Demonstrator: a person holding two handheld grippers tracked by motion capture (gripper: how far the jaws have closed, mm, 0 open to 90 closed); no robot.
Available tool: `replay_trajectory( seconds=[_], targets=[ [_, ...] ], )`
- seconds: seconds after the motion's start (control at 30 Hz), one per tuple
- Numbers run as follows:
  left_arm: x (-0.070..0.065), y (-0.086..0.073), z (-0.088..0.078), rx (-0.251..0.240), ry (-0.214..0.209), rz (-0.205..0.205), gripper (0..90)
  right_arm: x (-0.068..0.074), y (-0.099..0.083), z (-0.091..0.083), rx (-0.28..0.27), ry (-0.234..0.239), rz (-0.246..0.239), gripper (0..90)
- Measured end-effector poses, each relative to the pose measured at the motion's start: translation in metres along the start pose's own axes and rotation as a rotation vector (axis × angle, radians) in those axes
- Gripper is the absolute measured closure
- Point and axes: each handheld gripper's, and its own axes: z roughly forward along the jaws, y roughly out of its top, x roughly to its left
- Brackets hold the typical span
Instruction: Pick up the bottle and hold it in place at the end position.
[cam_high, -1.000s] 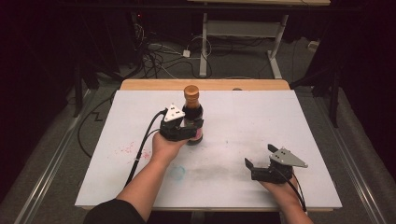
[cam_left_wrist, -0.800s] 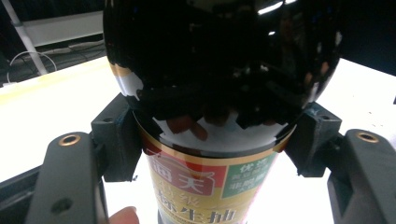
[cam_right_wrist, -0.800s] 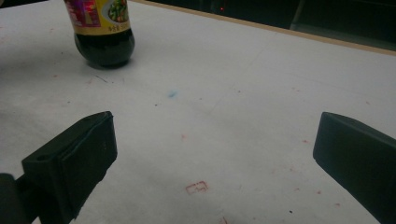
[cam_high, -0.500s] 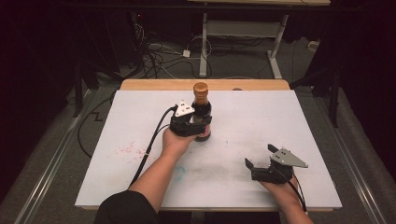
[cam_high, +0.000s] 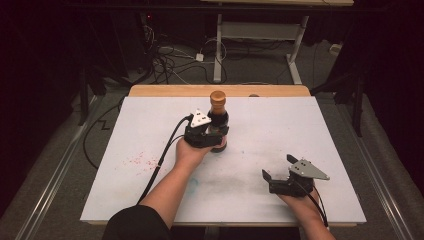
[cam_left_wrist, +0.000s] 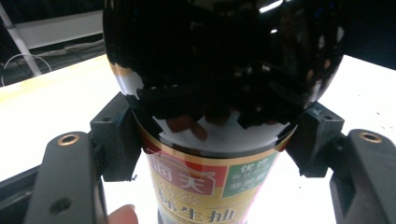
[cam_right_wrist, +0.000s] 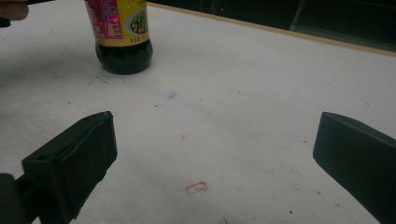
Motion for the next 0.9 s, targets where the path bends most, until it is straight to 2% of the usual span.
replay_trajectory(
  seconds=[0.2,0.3,0.4,0.57,0.63,0.8,0.9],
  targets=[
    [0.0,-0.001,-0.001,-0.004,-0.004,0.0,27.7,0.0,0.0,0.0,0.0,0.0,0.0,0.6],
    [0.002,0.001,-0.003,0.011,-0.019,-0.019,26.9,0.0,0.0,0.0,0.0,0.001,0.0,0.6],
    [0.003,0.006,-0.008,0.021,-0.029,-0.02,24.0,0.0,0.0,0.0,0.001,0.001,0.0,0.6],
    [0.0,0.02,-0.022,0.016,-0.066,-0.008,22.9,0.0,0.0,0.0,0.002,0.0,0.0,0.6],
    [-0.003,0.026,-0.027,-0.003,-0.077,-0.011,23.0,0.0,0.0,0.0,0.003,-0.001,-0.001,0.7],
    [-0.009,0.044,-0.032,-0.016,-0.081,-0.04,23.0,0.0,0.0,0.001,0.005,-0.003,0.001,0.7],
    [-0.013,0.051,-0.031,-0.016,-0.081,-0.024,23.1,0.0,0.0,0.001,0.005,-0.003,0.003,0.7]
  ],
)
